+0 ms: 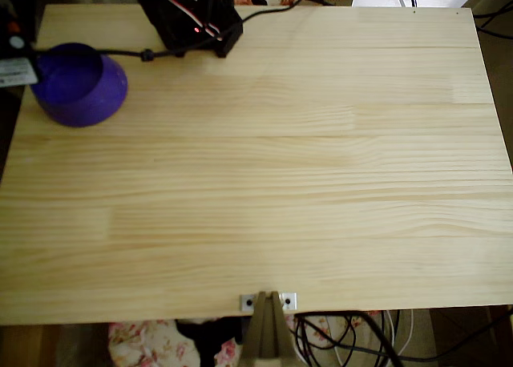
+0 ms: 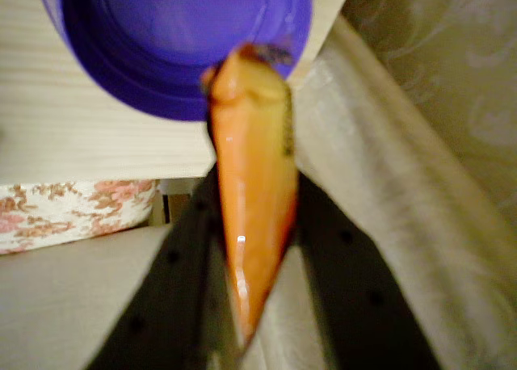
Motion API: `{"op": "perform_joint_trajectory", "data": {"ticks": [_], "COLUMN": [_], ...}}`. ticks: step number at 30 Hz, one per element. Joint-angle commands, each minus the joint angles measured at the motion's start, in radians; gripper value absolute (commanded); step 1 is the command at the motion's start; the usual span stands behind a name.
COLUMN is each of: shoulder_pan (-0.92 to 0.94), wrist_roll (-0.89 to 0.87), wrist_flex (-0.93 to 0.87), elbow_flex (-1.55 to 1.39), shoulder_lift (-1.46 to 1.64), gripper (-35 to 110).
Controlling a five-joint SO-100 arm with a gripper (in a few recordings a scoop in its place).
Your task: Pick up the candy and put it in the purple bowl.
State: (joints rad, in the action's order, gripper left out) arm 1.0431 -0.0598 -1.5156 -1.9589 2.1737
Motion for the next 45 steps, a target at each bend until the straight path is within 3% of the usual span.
{"op": "perform_joint_trajectory", "data": {"ticks": [1, 22, 30, 36, 45], "shoulder_pan": [0.041, 0.060, 0.044, -0.029, -0.296], "wrist_roll": [0.008, 0.028, 0.023, 0.034, -0.015], "wrist_flex": [0.006, 0.014, 0.005, -0.034, -0.031], "elbow_flex": [0.017, -0.046, -0.005, 0.092, 0.129], "shoulder_lift": [0.071, 0.083, 0.086, 0.081, 0.095], "gripper": [0, 8, 5, 0, 0]}}
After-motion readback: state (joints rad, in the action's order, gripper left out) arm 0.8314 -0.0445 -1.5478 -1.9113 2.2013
